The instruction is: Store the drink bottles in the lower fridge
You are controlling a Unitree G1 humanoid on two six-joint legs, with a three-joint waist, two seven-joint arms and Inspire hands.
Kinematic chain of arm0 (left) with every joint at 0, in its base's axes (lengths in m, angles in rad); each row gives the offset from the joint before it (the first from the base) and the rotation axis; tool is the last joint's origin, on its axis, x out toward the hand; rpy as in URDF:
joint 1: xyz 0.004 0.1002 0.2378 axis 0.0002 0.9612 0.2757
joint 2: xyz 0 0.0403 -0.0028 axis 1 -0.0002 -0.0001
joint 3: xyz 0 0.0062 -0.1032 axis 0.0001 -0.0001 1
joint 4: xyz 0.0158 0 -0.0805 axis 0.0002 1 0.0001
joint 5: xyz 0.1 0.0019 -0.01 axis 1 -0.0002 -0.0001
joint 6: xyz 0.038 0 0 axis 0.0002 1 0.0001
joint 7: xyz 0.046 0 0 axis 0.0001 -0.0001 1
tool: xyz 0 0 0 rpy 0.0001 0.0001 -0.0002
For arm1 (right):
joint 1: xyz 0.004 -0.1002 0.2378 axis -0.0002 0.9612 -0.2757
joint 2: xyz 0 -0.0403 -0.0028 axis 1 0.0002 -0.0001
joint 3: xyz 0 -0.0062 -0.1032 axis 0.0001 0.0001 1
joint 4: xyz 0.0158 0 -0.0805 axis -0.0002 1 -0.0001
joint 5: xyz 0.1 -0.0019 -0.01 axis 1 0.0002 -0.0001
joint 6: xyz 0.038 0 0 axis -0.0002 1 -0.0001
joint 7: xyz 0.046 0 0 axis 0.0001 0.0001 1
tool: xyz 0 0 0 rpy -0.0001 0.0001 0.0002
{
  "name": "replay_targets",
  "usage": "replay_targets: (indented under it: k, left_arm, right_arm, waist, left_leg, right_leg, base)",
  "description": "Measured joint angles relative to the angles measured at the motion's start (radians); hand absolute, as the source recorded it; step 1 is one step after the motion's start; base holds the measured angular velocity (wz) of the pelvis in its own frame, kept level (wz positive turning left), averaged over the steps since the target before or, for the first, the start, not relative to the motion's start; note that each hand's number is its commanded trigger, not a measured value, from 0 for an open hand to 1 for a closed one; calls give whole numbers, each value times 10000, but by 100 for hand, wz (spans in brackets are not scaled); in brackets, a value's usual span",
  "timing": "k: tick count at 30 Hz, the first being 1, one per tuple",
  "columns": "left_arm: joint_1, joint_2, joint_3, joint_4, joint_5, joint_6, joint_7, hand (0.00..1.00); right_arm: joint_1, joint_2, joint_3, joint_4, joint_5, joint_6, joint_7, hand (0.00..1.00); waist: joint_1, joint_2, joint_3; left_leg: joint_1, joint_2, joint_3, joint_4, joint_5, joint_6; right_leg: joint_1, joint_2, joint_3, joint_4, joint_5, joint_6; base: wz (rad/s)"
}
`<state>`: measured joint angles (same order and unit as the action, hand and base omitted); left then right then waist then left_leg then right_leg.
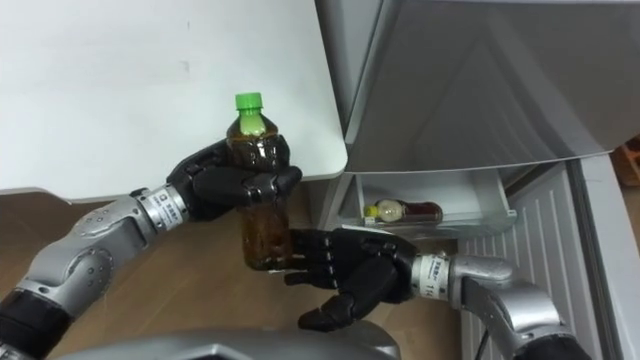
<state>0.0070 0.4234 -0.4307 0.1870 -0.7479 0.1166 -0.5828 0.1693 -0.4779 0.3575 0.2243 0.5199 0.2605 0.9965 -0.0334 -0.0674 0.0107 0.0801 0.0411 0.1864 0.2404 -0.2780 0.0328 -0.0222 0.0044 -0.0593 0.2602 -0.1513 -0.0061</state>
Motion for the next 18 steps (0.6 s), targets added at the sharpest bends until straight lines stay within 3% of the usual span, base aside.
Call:
replay_targets:
  k: [4, 18]
  left_arm:
    - [3, -41, -781, 363, 11, 291, -68, 100]
    - [2, 1, -972, 445, 9, 357, -186, 100]
  right_arm:
    - [-20, 33, 278, -17, 304, 0, -32, 0]
    - [-65, -53, 766, -32, 457, 26, -101, 0]
  waist:
    - [2, 36, -11]
    - [-146, 54, 34]
  left_leg:
    - [-104, 1, -9, 126, -3, -3]
    - [-716, 57, -42, 672, -224, 61]
  right_leg:
    - [-125, -4, -3, 56, -1, 0]
    - [-569, 14, -113, 328, -2, 0]
  base:
    - [0]
    - [1]
